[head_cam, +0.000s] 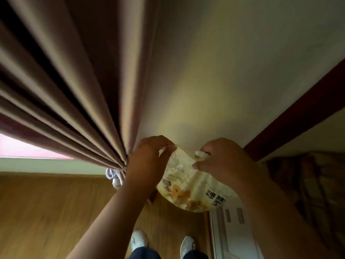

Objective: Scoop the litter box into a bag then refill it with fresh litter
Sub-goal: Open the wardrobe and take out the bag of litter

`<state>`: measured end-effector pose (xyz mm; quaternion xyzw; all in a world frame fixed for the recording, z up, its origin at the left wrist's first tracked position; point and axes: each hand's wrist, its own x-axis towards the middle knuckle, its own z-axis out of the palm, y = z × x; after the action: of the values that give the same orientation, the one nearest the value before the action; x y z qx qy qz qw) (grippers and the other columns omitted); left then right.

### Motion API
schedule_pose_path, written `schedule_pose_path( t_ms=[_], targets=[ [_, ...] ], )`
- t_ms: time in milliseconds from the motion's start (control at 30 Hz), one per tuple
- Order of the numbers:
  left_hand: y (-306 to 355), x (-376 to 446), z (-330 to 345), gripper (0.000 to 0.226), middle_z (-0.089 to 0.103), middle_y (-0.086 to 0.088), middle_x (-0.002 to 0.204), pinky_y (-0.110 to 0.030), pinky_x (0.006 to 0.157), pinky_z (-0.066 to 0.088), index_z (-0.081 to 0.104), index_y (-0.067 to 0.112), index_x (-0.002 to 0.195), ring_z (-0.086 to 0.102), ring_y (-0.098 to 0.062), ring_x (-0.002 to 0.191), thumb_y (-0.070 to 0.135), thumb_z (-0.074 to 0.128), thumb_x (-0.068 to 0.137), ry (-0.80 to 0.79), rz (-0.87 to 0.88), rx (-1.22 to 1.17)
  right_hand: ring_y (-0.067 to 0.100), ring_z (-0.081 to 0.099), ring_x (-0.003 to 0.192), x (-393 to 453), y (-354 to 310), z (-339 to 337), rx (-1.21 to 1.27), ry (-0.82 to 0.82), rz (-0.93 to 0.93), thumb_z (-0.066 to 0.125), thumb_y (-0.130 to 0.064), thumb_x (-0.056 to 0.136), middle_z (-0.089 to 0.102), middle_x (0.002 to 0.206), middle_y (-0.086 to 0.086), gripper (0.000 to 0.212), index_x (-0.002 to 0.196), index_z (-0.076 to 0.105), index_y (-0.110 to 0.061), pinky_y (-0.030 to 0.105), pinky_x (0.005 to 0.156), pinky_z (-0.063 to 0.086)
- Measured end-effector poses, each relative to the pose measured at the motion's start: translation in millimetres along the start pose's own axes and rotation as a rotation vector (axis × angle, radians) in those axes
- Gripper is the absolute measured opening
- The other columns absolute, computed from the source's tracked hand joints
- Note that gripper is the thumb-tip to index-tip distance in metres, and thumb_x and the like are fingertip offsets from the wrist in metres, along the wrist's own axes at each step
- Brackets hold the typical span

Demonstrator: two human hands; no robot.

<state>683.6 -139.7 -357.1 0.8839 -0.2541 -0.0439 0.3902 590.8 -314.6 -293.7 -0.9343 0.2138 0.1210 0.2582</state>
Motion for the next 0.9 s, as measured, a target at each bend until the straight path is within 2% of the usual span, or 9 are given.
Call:
schedule_pose_path(
  t_ms=[133, 233, 333, 433, 533, 633, 700, 800, 900],
  targets=[
    [92, 1, -82, 0.006, 0.066, 0.02, 0.091, -0.029, 0.082, 0.055, 0.067, 0.037, 0.089, 0.063, 0.003, 0.09, 0.037, 0.068, 0.095, 0.096, 0.09, -0.07, 0.012, 0.045, 0.046, -58, -42, -95, -0.031, 0.211, -0.142, 0.069, -0.035, 0.09, 0.047, 0.052, -0.001, 0.044, 0.054, 0.051, -0.015, 0.027, 0.046, 0.029],
    [146, 4, -129, 0.006, 0.068, 0.02, 0.087, -0.022, 0.077, 0.054, 0.069, 0.034, 0.087, 0.065, 0.004, 0.085, 0.037, 0.071, 0.092, 0.201, 0.172, -0.106, 0.019, 0.062, 0.057, -90, -64, -158, -0.041, 0.363, -0.216, 0.067, -0.038, 0.091, 0.063, 0.062, 0.004, 0.032, 0.068, 0.068, -0.016, 0.033, 0.048, 0.041],
    [194, 4, -159, 0.009, 0.068, 0.019, 0.085, -0.014, 0.069, 0.048, 0.067, 0.034, 0.085, 0.065, 0.003, 0.082, 0.036, 0.07, 0.093, 0.324, 0.205, -0.23, 0.026, 0.066, 0.065, -116, -82, -202, 0.025, 0.534, -0.282, 0.07, -0.032, 0.086, 0.068, 0.071, 0.01, 0.023, 0.076, 0.073, -0.011, 0.037, 0.052, 0.048],
    [220, -2, -161, 0.009, 0.069, 0.018, 0.09, -0.023, 0.069, 0.054, 0.064, 0.035, 0.092, 0.066, 0.0, 0.08, 0.044, 0.066, 0.093, 0.294, 0.153, -0.426, 0.026, 0.065, 0.065, -131, -97, -232, 0.045, 0.653, -0.32, 0.073, -0.028, 0.082, 0.068, 0.072, 0.009, 0.02, 0.076, 0.073, -0.009, 0.039, 0.056, 0.051],
    [220, -3, -154, 0.026, 0.069, 0.001, 0.079, -0.042, 0.071, 0.057, 0.067, 0.024, 0.087, 0.066, -0.009, 0.07, 0.048, 0.059, 0.096, 0.208, 0.146, -0.418, 0.016, 0.066, 0.067, -135, -103, -247, 0.029, 0.673, -0.327, 0.075, -0.027, 0.081, 0.069, 0.075, -0.001, 0.012, 0.075, 0.073, -0.016, 0.041, 0.065, 0.057],
    [219, 0, -151, 0.025, 0.067, 0.005, 0.077, -0.023, 0.064, 0.049, 0.068, 0.029, 0.08, 0.062, -0.009, 0.069, 0.038, 0.056, 0.101, 0.29, 0.16, -0.41, 0.013, 0.065, 0.065, -134, -102, -249, 0.024, 0.661, -0.328, 0.073, -0.032, 0.081, 0.068, 0.072, -0.003, 0.015, 0.074, 0.072, -0.018, 0.041, 0.065, 0.058],
    [225, -1, -149, 0.026, 0.067, 0.006, 0.076, -0.017, 0.06, 0.046, 0.068, 0.033, 0.08, 0.06, -0.005, 0.067, 0.036, 0.054, 0.102, 0.313, 0.156, -0.482, 0.009, 0.064, 0.067, -137, -102, -250, 0.06, 0.672, -0.321, 0.072, -0.05, 0.083, 0.066, 0.072, -0.006, 0.03, 0.077, 0.072, -0.021, 0.037, 0.064, 0.056],
    [233, 2, -145, 0.029, 0.063, 0.0, 0.073, -0.025, 0.061, 0.047, 0.065, 0.026, 0.079, 0.055, -0.004, 0.062, 0.037, 0.053, 0.103, 0.294, 0.151, -0.566, 0.0, 0.063, 0.079, -144, -101, -251, 0.041, 0.586, -0.285, 0.074, -0.072, 0.071, 0.069, 0.085, -0.015, 0.046, 0.092, 0.075, -0.031, 0.028, 0.071, 0.055],
    [236, 6, -146, 0.034, 0.06, -0.003, 0.07, -0.036, 0.06, 0.048, 0.062, 0.021, 0.076, 0.053, -0.007, 0.059, 0.04, 0.053, 0.103, 0.219, 0.162, -0.578, 0.002, 0.065, 0.078, -147, -95, -245, 0.068, 0.59, -0.213, 0.082, -0.056, 0.074, 0.07, 0.086, -0.013, 0.033, 0.095, 0.076, -0.032, 0.033, 0.075, 0.057]
  ],
)
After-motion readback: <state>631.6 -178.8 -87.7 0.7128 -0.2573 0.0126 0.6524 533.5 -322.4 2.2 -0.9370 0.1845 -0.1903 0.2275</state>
